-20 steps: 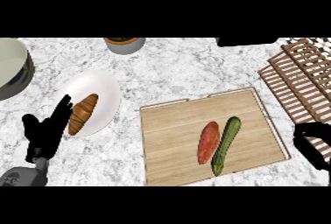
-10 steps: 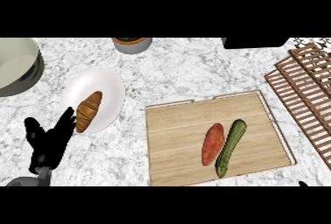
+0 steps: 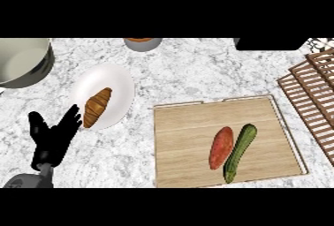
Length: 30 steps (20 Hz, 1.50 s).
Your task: Pick the squash from the tray and place it in the tiered shelf
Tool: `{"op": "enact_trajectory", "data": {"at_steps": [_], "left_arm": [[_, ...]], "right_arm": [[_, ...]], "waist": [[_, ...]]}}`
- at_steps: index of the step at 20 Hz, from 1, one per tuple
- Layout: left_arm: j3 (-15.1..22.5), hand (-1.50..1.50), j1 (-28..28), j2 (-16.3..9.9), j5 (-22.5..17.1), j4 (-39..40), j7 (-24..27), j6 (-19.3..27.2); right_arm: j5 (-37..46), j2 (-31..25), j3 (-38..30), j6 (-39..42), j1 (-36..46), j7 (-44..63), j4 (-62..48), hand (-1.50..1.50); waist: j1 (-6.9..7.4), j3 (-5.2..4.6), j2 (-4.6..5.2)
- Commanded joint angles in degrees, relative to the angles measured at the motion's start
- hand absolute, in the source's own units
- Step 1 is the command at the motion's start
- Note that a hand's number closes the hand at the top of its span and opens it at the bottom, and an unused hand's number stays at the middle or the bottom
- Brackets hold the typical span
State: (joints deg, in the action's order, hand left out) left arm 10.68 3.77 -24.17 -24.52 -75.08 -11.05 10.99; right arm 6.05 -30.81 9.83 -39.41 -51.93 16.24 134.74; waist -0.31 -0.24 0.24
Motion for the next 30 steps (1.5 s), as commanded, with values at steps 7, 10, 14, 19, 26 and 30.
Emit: {"op": "enact_trajectory", "data": {"at_steps": [7, 10, 14, 19, 26, 30], "left_arm": [[0.3, 0.00, 3.7, 1.9, 0.9, 2.0, -0.2, -1.3], [1.5, 0.00, 1.6, 1.9, 1.9, -0.4, -0.5, -0.8], [2.4, 0.00, 3.5, 3.3, 3.0, 1.0, -1.8, 0.2], [1.6, 0.00, 3.1, 1.5, 2.8, -1.4, -3.5, -0.6], [0.0, 0.00, 2.9, 2.2, 2.0, 0.4, -2.9, -1.1], [1.3, 0.00, 0.1, 4.1, 3.3, 0.4, -0.1, -0.7]], "right_arm": [[13.8, -8.2, -0.8, -2.3, 8.3, 36.3, 7.1, -1.50], [14.9, -11.4, -3.0, -0.6, 12.1, 44.6, 4.1, -1.50], [17.4, -12.6, -0.6, 3.1, 22.0, 55.5, 0.8, -1.50], [19.9, -11.0, 4.9, 10.3, 30.2, 63.7, -2.6, -1.50], [25.7, -3.3, 10.4, 15.3, 39.0, 68.9, -11.2, -1.50], [31.1, 2.4, 10.6, 17.6, 42.4, 69.0, -16.0, -1.50]], "waist": [[2.57, -0.17, 0.98], [3.52, -0.18, 0.87], [3.41, -0.10, 0.88], [3.61, -0.04, 0.48], [2.42, 0.02, 0.20], [2.35, -0.03, 0.11]]}}
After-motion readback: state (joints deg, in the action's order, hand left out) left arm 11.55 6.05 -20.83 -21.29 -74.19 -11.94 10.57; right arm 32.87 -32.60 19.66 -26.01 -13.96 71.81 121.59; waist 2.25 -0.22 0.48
